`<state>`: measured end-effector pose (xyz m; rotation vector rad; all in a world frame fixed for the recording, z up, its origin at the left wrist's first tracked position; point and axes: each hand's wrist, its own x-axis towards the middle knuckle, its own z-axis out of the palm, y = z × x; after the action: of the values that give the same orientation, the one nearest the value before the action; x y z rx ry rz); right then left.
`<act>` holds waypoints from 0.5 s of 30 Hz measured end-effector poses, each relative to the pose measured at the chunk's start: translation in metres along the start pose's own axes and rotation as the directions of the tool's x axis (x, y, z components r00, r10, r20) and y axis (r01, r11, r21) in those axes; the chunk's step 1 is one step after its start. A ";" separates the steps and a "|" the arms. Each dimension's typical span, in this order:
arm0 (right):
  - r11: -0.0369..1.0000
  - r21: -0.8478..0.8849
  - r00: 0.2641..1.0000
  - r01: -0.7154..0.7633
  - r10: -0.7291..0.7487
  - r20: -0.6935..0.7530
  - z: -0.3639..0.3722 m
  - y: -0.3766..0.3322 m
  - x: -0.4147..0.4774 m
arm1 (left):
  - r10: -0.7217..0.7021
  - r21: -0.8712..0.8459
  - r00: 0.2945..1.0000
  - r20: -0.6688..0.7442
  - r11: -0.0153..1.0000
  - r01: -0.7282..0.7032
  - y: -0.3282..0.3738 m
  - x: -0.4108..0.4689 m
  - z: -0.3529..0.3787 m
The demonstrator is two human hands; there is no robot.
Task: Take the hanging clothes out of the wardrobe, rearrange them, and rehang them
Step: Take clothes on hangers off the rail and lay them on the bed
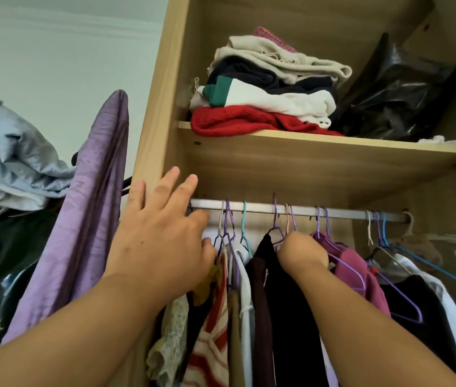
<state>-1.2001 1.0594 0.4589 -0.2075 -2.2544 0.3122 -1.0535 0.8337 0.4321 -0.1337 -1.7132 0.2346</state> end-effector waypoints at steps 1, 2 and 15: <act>1.000 0.017 1.000 0.001 -0.001 -0.009 -0.005 0.001 -0.001 | 0.001 0.005 1.000 0.006 1.000 -0.001 0.000 0.000 0.000; 1.000 0.028 1.000 0.005 -0.005 -0.015 -0.010 0.004 -0.001 | 0.003 0.009 1.000 0.013 1.000 -0.004 0.000 0.000 0.000; 0.998 0.001 0.995 0.068 -0.068 -0.071 -0.057 0.004 0.006 | 0.040 0.015 0.999 0.021 0.999 -0.040 0.001 -0.001 -0.003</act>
<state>-1.1606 1.0734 0.4979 -0.1374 -2.1857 0.2682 -1.0504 0.8344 0.4317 -0.1548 -1.7298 0.2797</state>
